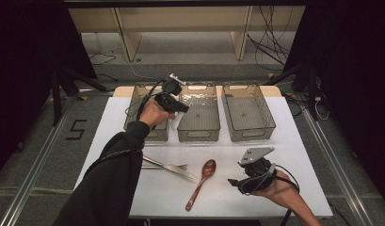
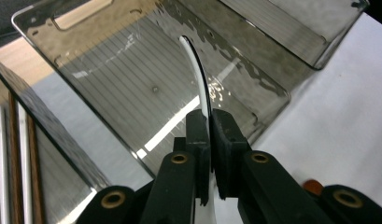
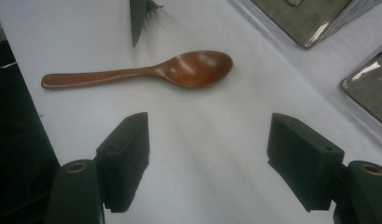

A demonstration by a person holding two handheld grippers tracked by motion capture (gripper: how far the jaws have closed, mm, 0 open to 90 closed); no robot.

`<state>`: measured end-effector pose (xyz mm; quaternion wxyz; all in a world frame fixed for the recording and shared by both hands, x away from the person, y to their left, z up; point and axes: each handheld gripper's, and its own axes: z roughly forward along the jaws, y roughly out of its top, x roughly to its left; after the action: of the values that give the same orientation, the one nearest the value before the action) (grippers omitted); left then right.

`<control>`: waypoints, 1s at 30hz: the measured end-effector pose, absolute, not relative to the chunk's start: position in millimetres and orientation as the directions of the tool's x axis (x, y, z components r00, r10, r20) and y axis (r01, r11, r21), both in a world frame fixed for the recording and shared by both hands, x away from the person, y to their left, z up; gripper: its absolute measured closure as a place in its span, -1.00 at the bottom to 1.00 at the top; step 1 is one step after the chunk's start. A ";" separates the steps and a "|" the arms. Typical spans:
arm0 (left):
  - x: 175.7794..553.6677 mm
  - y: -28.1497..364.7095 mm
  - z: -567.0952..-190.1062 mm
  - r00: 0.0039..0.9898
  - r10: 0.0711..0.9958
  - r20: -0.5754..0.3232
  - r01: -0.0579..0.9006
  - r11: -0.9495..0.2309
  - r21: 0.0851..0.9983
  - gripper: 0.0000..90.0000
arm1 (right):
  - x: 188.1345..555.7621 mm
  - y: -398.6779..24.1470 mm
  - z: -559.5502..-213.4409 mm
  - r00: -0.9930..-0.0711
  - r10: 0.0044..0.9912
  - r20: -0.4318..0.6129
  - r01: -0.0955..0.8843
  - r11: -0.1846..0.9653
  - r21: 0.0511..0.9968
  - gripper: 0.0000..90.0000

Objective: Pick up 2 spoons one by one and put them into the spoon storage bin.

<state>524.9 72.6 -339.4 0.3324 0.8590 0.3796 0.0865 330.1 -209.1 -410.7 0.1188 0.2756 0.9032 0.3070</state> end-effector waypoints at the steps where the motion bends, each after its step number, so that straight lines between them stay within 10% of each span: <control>1: 527.3 68.6 -340.1 0.696 0.711 -0.096 0.592 -0.494 0.636 0.90 | 330.1 -209.2 -410.8 -0.820 0.571 -0.045 0.425 0.659 0.620 -0.32; 30: 552.3 48.5 -368.4 0.673 0.737 -0.068 0.584 -0.472 0.661 0.89 | 329.2 -209.0 -411.0 -0.829 0.558 -0.040 0.417 0.664 0.620 -0.32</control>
<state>552.3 48.5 -368.4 0.3365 0.8504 0.3881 0.1139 329.2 -209.0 -411.0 0.1139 0.2694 0.9051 0.3087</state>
